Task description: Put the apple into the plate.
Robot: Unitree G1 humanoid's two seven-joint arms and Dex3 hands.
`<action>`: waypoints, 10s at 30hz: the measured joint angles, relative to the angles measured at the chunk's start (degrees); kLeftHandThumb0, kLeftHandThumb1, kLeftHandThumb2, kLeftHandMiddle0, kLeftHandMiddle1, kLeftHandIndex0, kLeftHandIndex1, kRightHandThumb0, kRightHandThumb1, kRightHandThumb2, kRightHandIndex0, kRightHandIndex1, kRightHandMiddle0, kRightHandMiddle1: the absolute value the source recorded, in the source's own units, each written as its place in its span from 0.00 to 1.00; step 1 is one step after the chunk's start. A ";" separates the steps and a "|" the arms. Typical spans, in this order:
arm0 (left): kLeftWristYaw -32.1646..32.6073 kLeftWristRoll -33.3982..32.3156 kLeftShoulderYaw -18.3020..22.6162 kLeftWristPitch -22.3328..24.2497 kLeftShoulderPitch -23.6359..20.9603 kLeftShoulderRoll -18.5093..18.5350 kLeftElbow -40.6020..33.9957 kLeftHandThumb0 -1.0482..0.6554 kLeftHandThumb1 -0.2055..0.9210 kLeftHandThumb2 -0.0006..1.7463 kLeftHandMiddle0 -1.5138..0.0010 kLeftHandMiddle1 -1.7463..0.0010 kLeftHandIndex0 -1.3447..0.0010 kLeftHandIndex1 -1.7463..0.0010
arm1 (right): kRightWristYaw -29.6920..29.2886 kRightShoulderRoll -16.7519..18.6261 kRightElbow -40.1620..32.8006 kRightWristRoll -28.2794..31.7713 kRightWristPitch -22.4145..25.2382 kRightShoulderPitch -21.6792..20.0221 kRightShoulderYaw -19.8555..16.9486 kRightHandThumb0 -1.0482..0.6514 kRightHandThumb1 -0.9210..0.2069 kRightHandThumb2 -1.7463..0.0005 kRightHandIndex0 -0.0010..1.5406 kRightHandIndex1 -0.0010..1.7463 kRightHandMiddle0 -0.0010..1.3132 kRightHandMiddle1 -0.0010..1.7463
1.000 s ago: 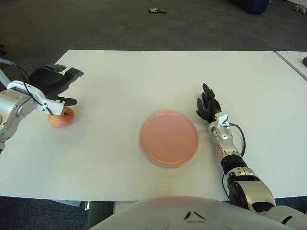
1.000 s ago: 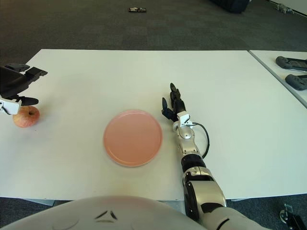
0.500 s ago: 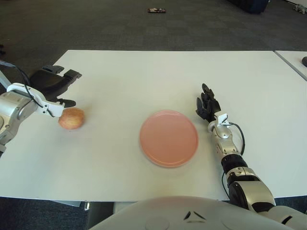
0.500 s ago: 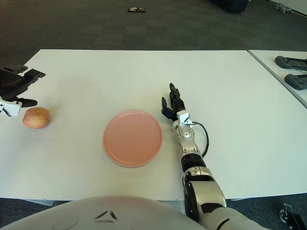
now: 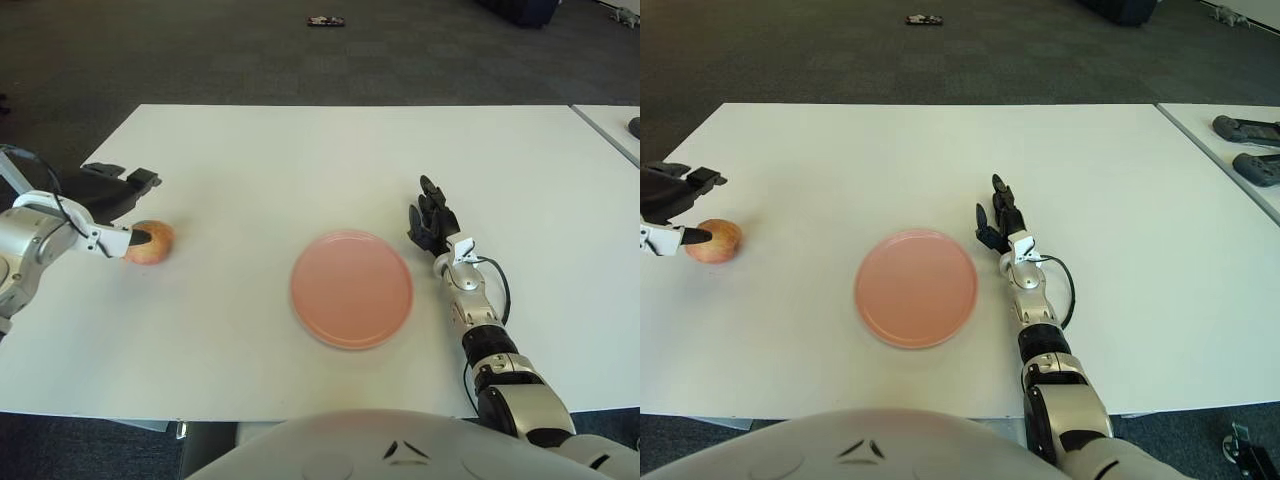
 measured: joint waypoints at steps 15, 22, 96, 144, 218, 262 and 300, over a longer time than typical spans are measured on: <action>-8.06 -5.20 -0.75 -1.09 0.63 0.06 2.14 0.00 1.00 0.37 0.75 0.95 1.00 0.43 | -0.21 0.02 -1.67 -0.06 1.56 0.42 0.19 0.18 0.00 0.56 0.06 0.00 0.00 0.09; -13.97 -7.37 -1.67 -0.49 0.85 -0.11 -0.24 0.00 1.00 0.33 0.77 0.94 1.00 0.52 | -0.42 -0.04 -1.72 -0.26 1.61 0.47 0.40 0.18 0.00 0.56 0.06 0.00 0.00 0.11; -10.40 4.49 -2.73 5.50 6.87 1.19 -7.41 0.00 1.00 0.35 0.89 0.93 1.00 0.67 | -0.94 -0.54 -1.45 -0.59 1.28 0.64 0.66 0.17 0.00 0.55 0.08 0.00 0.00 0.13; -8.60 5.34 0.41 2.39 11.10 3.79 -6.18 0.00 1.00 0.28 0.96 0.68 1.00 0.46 | 0.33 -1.20 -0.46 -0.40 0.49 0.03 0.48 0.17 0.00 0.56 0.07 0.00 0.00 0.13; 44.00 8.07 -18.79 -3.86 -4.63 -9.80 35.16 0.61 0.32 0.86 0.59 0.00 0.54 0.00 | 0.78 -3.37 3.45 1.16 -1.98 -0.70 -1.80 0.17 0.00 0.60 0.10 0.01 0.00 0.16; 34.54 -14.11 5.46 -0.80 1.19 -11.54 1.36 0.61 0.11 1.00 0.43 0.00 0.45 0.03 | 1.70 -3.20 1.61 1.23 -0.51 -0.62 -1.47 0.17 0.00 0.56 0.12 0.01 0.00 0.21; 29.02 -14.96 10.05 -5.78 -2.99 -20.84 -10.11 0.61 0.10 1.00 0.42 0.00 0.41 0.06 | 0.84 -2.85 3.96 1.14 -1.49 -1.98 -1.15 0.18 0.00 0.56 0.13 0.00 0.00 0.24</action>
